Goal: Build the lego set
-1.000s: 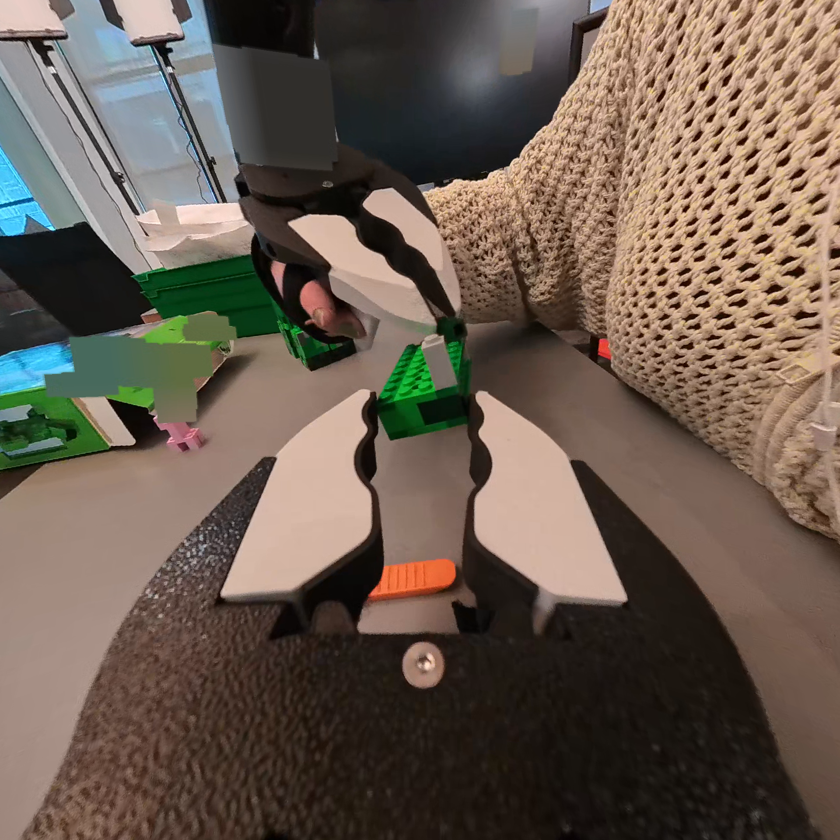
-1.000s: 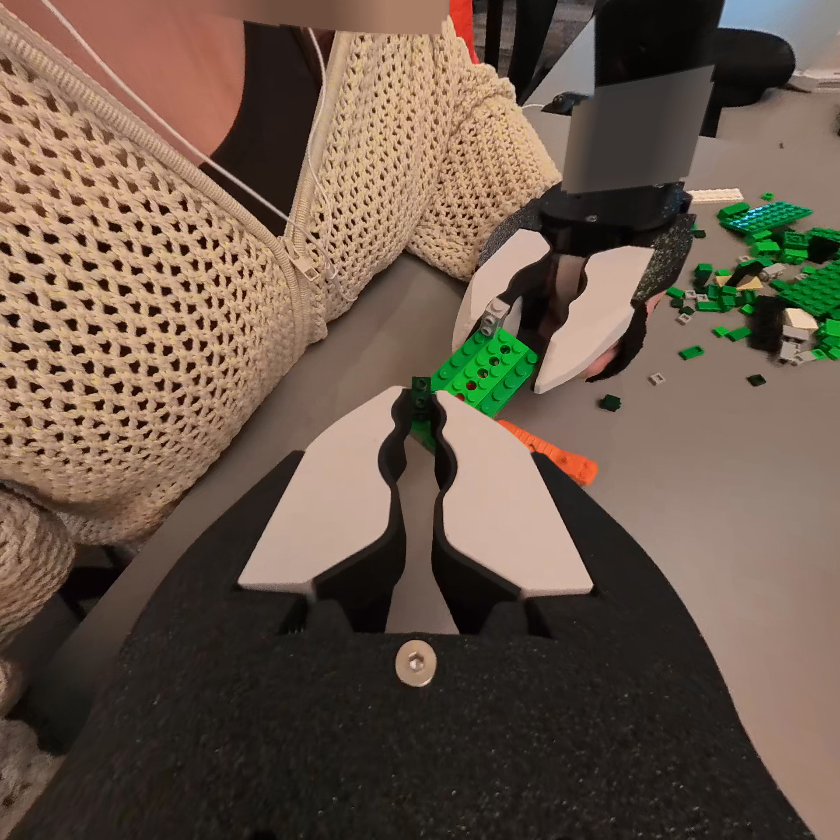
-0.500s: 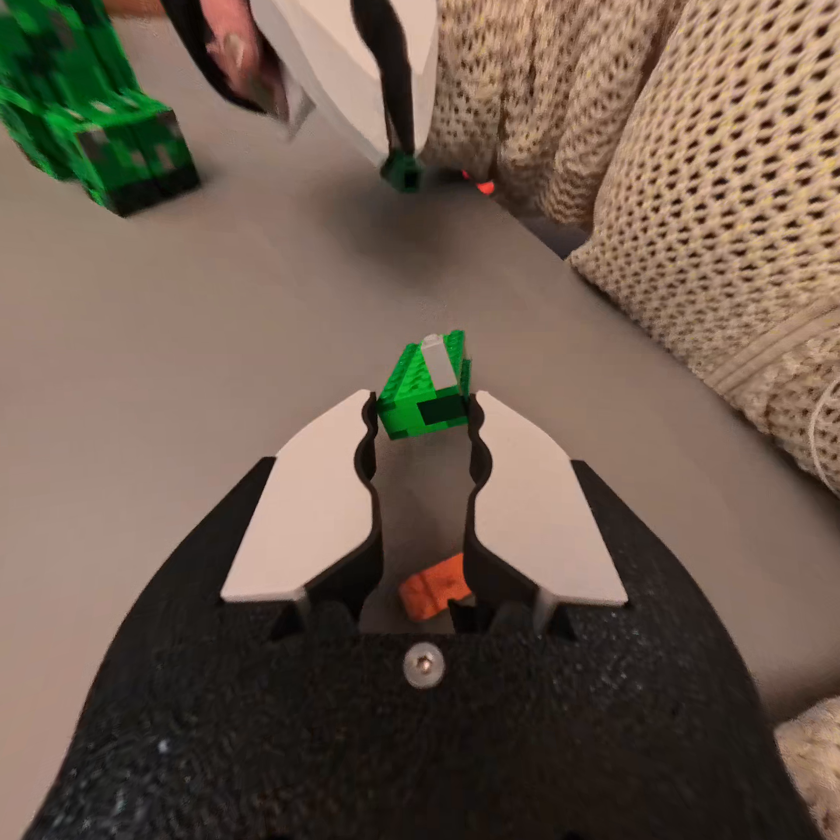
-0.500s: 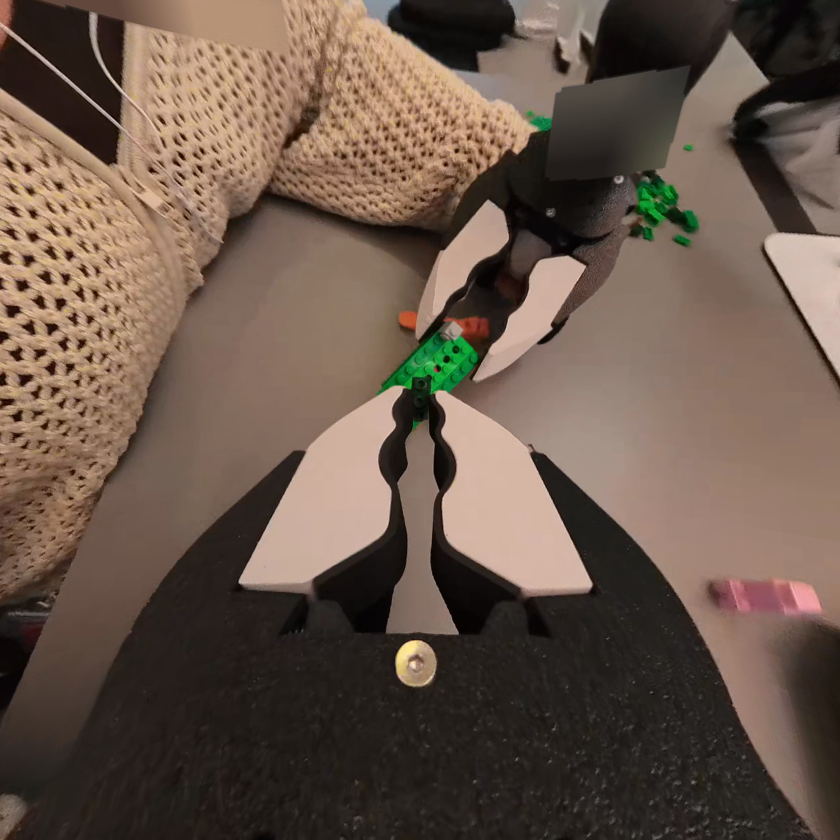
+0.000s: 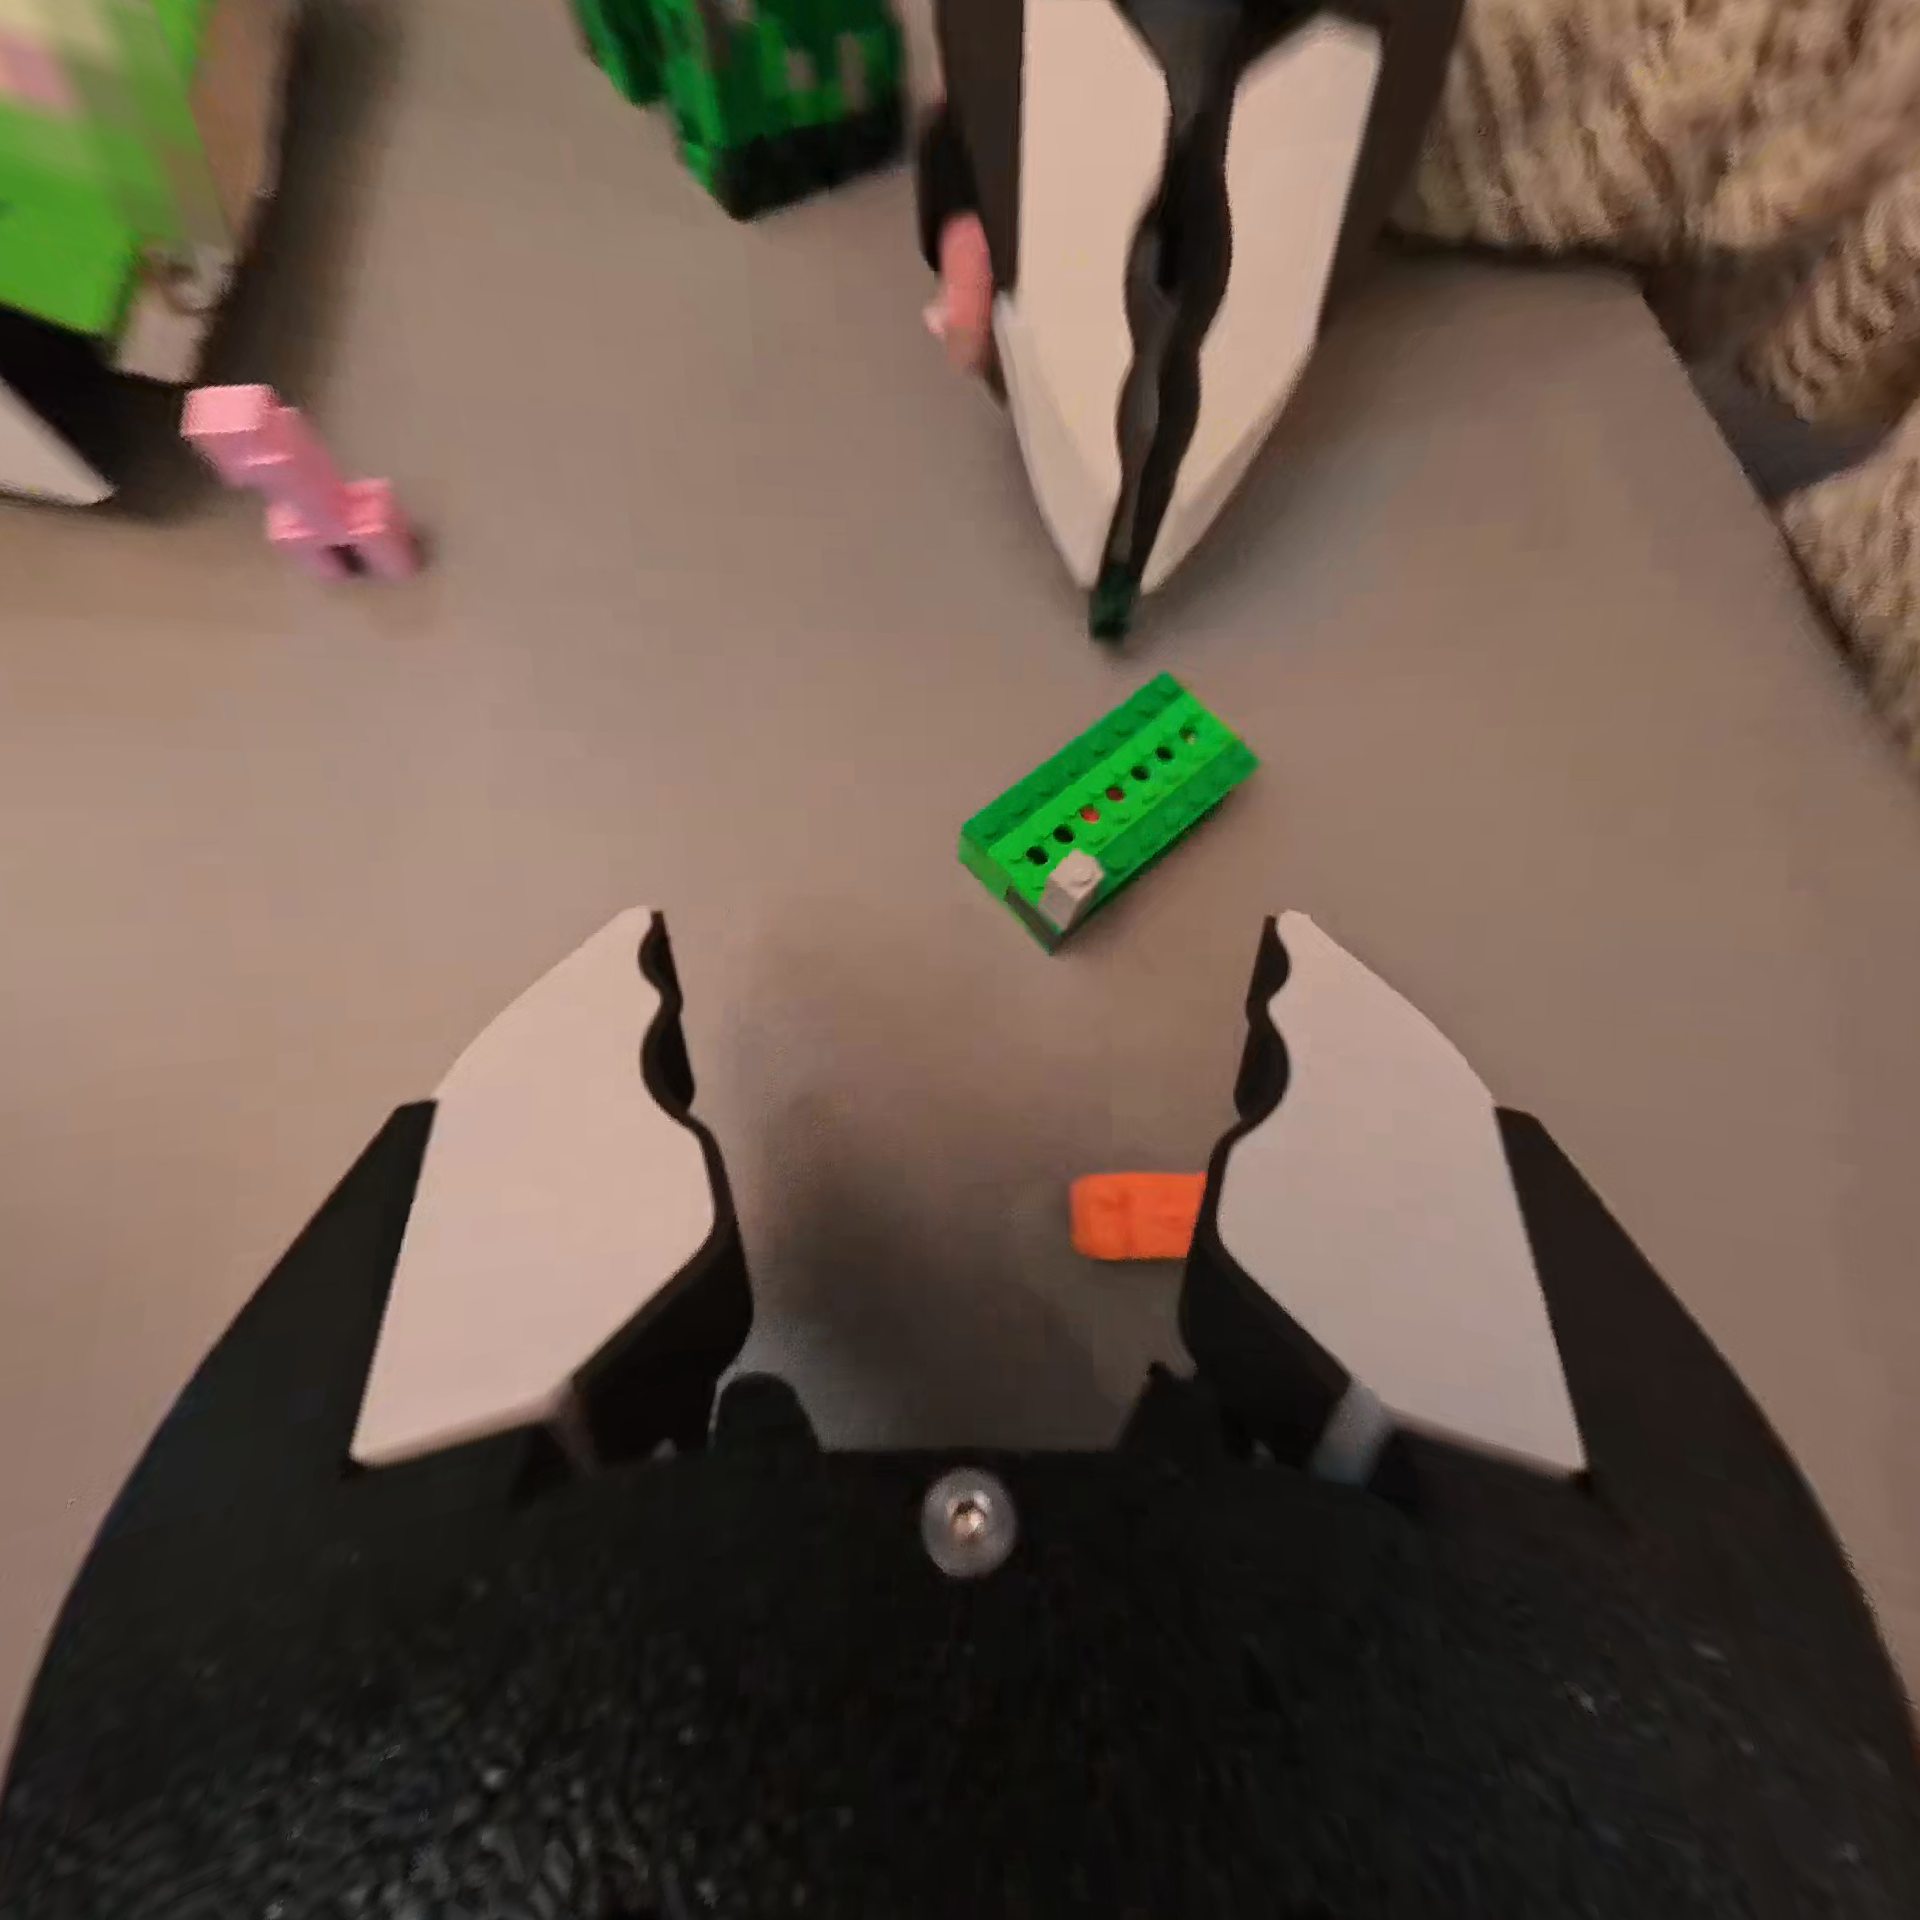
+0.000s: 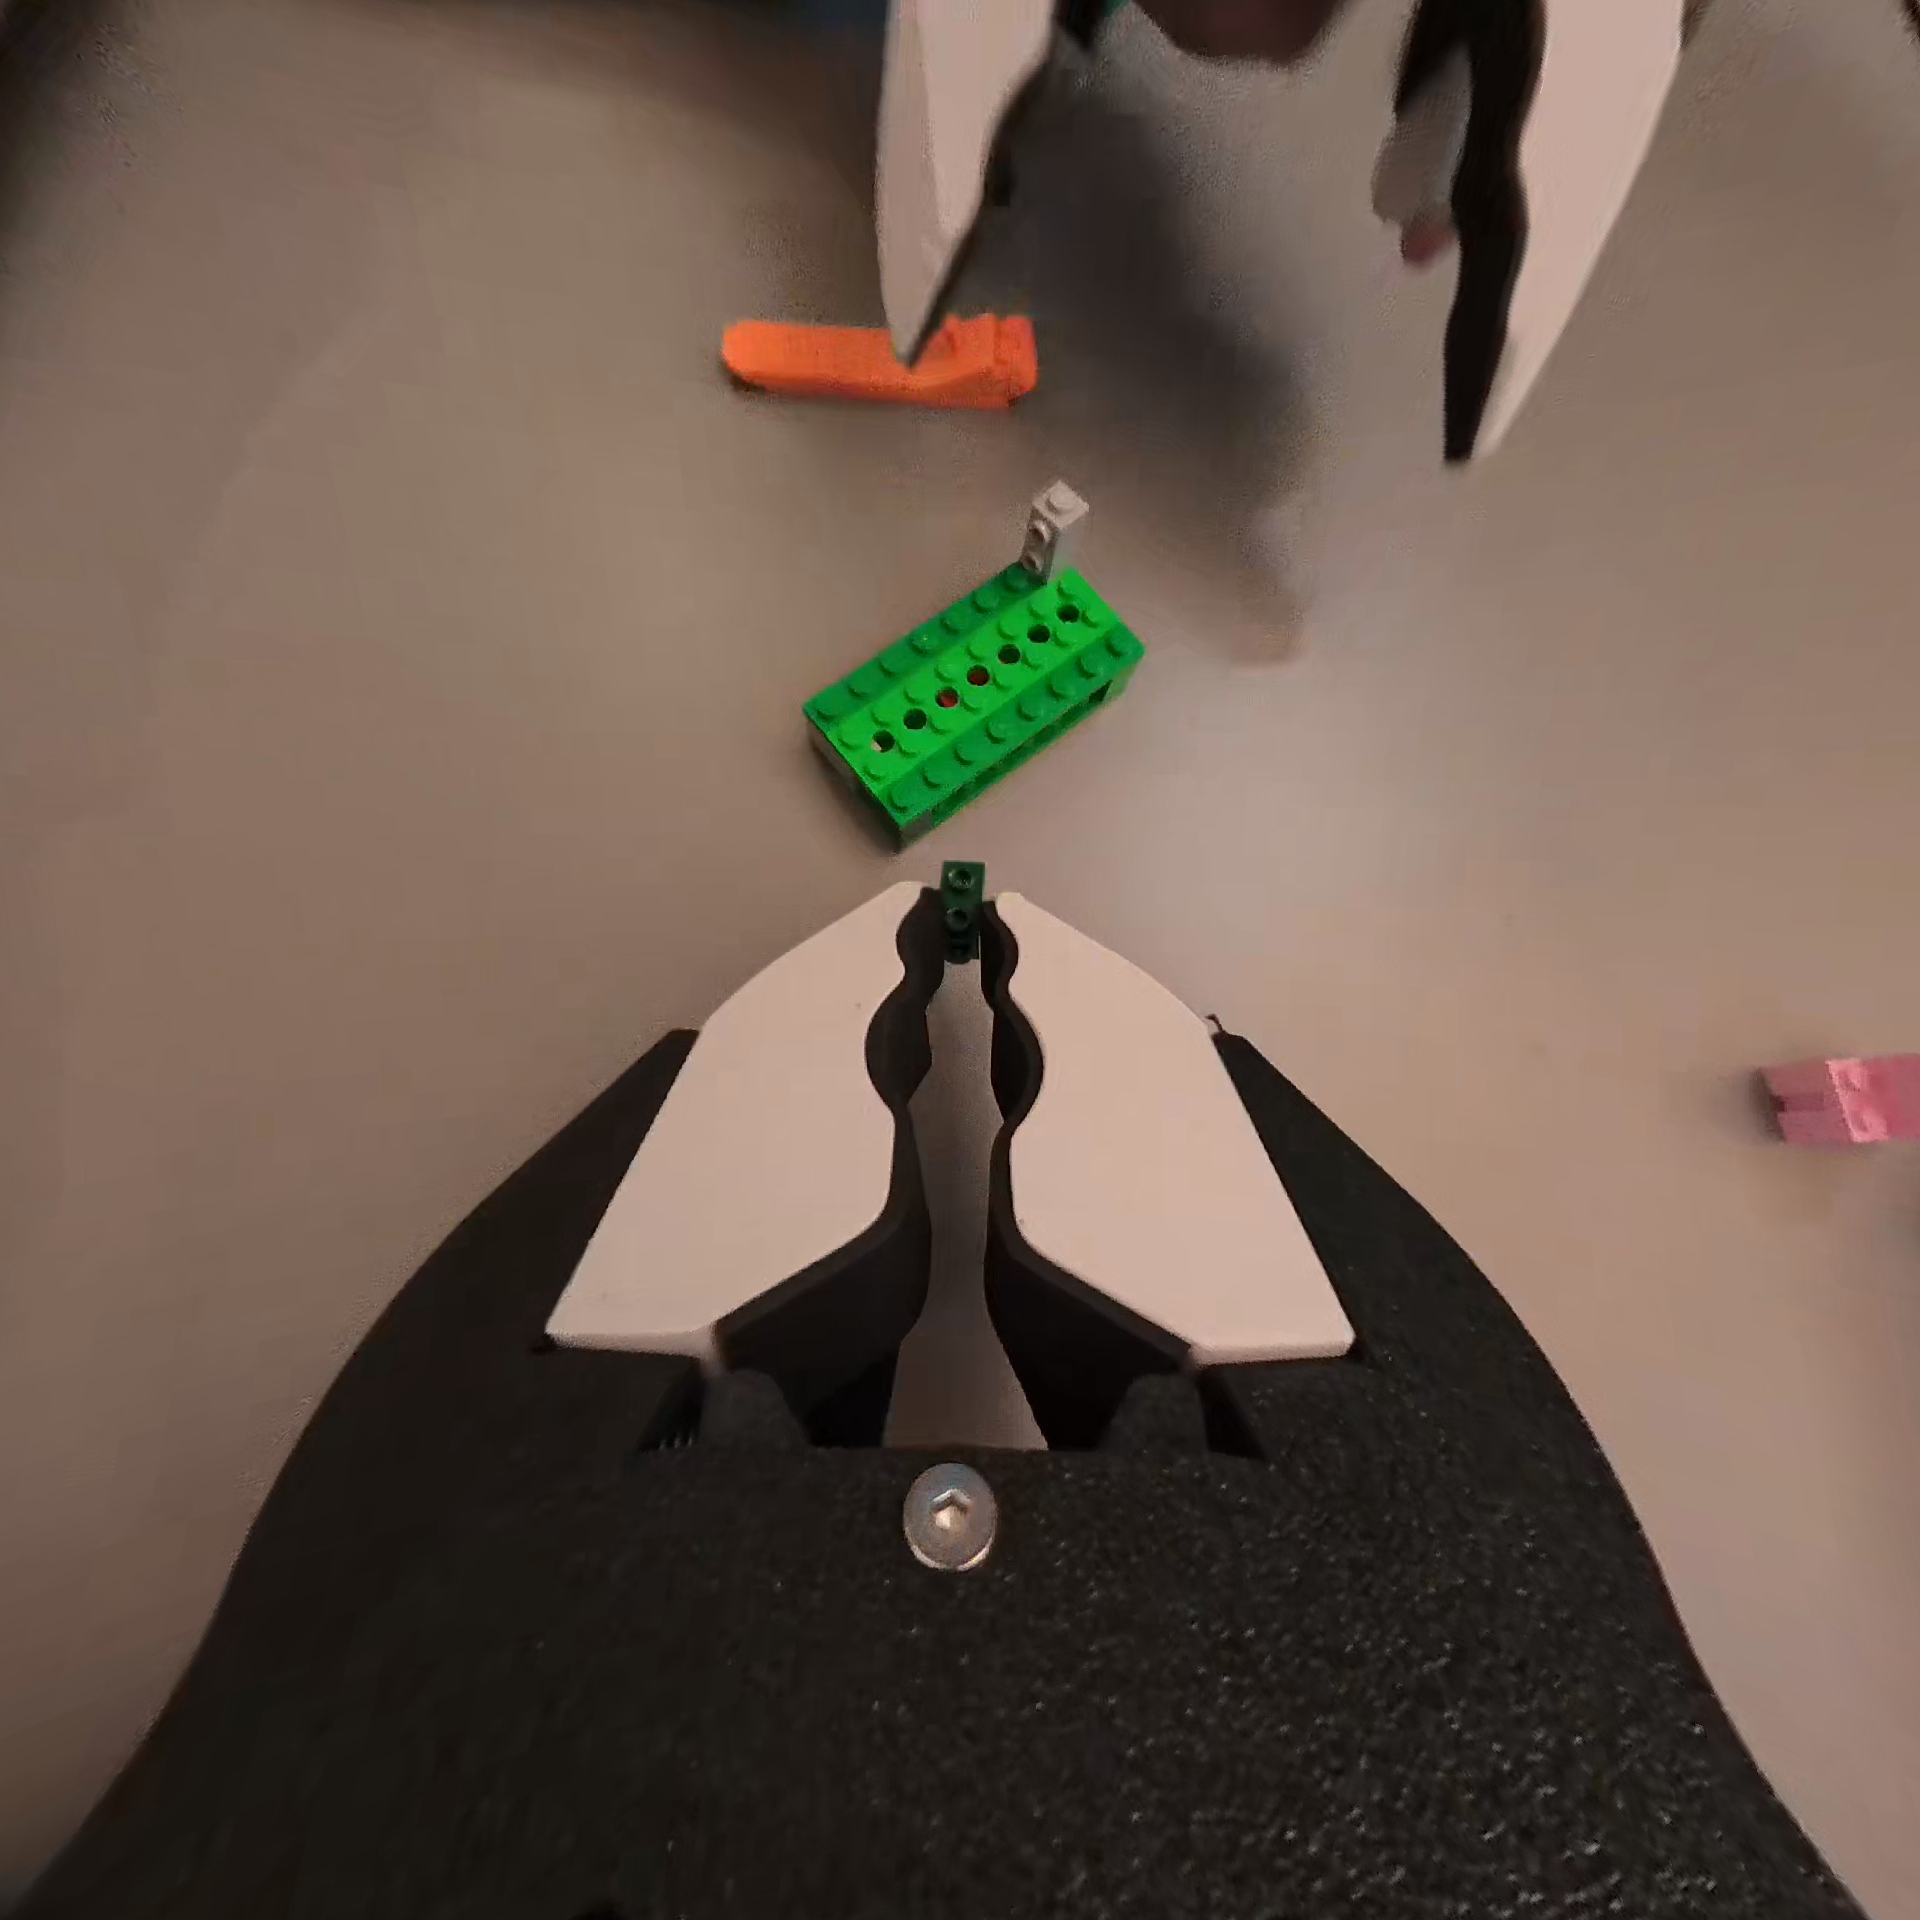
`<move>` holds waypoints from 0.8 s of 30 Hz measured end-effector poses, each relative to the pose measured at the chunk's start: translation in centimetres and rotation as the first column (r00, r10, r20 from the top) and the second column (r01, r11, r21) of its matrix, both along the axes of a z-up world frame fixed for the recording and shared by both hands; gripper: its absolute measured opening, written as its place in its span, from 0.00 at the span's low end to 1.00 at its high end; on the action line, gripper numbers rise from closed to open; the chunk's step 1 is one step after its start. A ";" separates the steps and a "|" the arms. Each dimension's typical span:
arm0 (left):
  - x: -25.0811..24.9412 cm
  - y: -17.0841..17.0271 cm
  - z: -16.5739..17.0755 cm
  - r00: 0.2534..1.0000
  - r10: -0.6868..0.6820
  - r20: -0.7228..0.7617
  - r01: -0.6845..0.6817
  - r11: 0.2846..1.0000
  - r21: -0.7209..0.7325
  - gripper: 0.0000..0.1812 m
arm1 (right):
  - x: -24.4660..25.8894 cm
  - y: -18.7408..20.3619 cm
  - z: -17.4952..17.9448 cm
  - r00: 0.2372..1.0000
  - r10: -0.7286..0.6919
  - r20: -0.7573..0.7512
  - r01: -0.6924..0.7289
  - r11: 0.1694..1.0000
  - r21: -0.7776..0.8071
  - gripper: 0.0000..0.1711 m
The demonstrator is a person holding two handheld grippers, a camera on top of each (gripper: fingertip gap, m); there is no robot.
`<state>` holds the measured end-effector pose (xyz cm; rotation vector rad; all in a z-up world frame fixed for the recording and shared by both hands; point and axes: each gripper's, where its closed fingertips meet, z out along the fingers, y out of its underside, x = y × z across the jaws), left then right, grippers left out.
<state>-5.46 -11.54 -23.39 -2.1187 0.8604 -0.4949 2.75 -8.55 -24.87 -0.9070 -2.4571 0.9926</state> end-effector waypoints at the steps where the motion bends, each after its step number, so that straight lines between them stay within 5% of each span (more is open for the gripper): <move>1: -0.2 -0.2 0.4 0.993 0.120 0.017 -0.120 0.993 -0.001 0.55 | -0.2 0.0 -0.3 1.000 0.008 0.008 -0.008 1.000 -0.005 0.04; 4: 1.2 -2.4 -0.5 0.932 0.363 0.013 -0.361 0.930 -0.074 0.58 | -0.6 -0.5 -0.8 0.999 0.039 0.020 -0.039 0.999 -0.031 0.03; 11: 4.2 -2.3 -2.6 0.847 0.511 -0.146 -0.505 0.859 0.083 0.56 | -0.4 -2.1 -0.5 0.995 0.098 -0.003 -0.098 0.984 -0.148 0.04; 24: 4.4 -0.5 -3.1 0.882 0.443 -0.160 -0.432 0.896 0.103 0.41 | 0.0 -0.5 1.4 0.995 0.056 -0.089 -0.065 0.992 -0.110 0.04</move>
